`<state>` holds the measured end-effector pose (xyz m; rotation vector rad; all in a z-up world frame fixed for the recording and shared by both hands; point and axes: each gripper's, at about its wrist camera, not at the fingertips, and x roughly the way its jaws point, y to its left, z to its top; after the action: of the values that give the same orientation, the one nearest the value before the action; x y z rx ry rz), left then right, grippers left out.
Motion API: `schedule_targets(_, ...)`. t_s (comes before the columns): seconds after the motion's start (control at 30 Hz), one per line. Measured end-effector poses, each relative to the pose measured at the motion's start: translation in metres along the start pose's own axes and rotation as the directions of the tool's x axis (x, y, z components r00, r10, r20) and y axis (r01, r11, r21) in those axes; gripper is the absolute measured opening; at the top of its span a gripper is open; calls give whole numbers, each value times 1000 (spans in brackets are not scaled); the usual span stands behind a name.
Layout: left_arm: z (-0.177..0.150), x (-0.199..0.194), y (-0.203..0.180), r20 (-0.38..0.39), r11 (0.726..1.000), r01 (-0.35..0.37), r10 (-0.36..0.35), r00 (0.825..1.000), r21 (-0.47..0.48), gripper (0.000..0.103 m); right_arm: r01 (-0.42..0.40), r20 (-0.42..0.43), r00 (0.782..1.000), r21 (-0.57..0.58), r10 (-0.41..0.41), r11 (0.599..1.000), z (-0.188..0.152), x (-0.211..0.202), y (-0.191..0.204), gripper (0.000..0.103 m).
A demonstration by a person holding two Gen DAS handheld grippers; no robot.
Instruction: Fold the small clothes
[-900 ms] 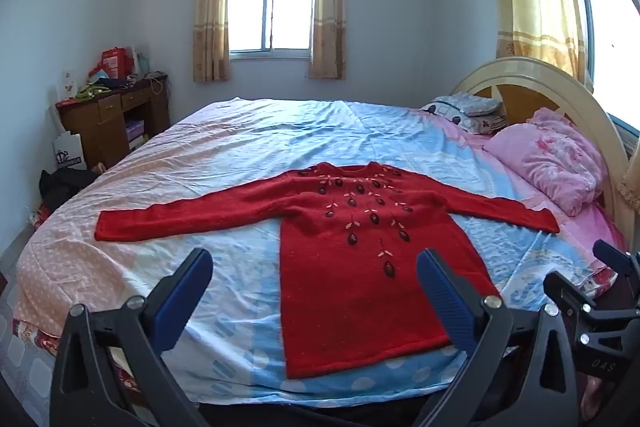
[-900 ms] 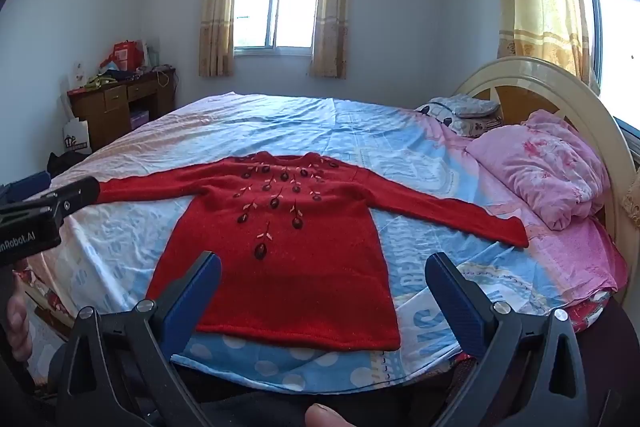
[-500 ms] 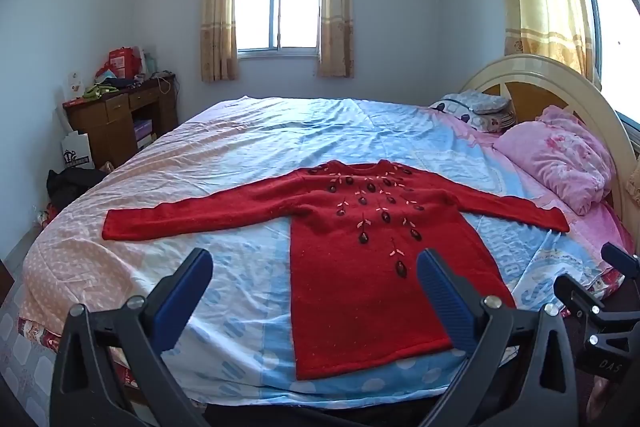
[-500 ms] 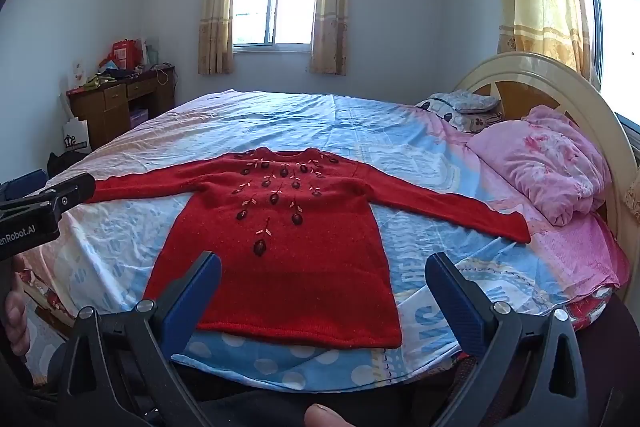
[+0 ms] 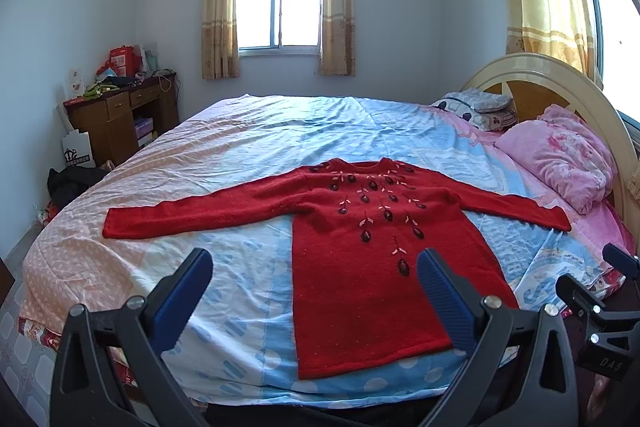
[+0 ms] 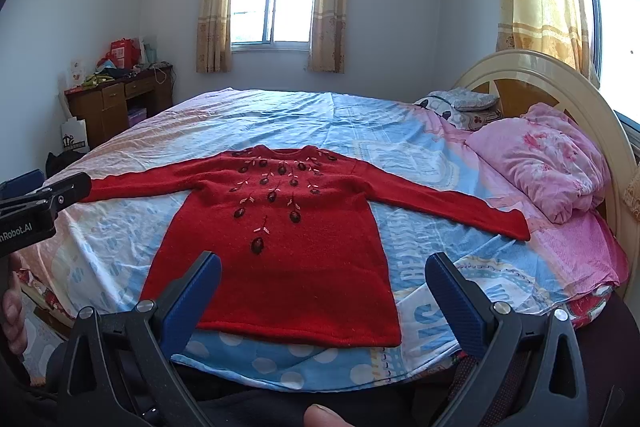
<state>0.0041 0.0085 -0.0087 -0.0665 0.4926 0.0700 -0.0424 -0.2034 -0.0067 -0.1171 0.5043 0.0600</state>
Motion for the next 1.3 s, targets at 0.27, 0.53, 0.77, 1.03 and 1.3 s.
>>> schedule_targets(0.27, 0, 0, 1, -5, 1000, 1, -1, 1000, 0, 103, 5, 0, 1000, 9, -5, 1000, 1, 1, -4, 102)
schedule_targets(0.53, 0, 0, 0, -5, 1000, 1, -1, 1000, 1, 103, 6, 0, 1000, 19, -6, 1000, 2, 1, -8, 102)
schedule_targets(0.77, 0, 0, 0, -5, 1000, 1, -1, 1000, 2, 103, 6, -3, 1000, 17, -6, 1000, 2, 1, -8, 102)
schedule_targets(1.03, 0, 1, 0, -7, 1000, 2, -2, 1000, 2, 103, 4, -8, 1000, 6, -4, 1000, -1, 3, -4, 102)
schedule_targets(1.3, -3, 4, 2, -21, 1000, 2, -2, 1000, 4, 103, -2, -13, 1000, 2, 2, 1000, -2, 4, -2, 102)
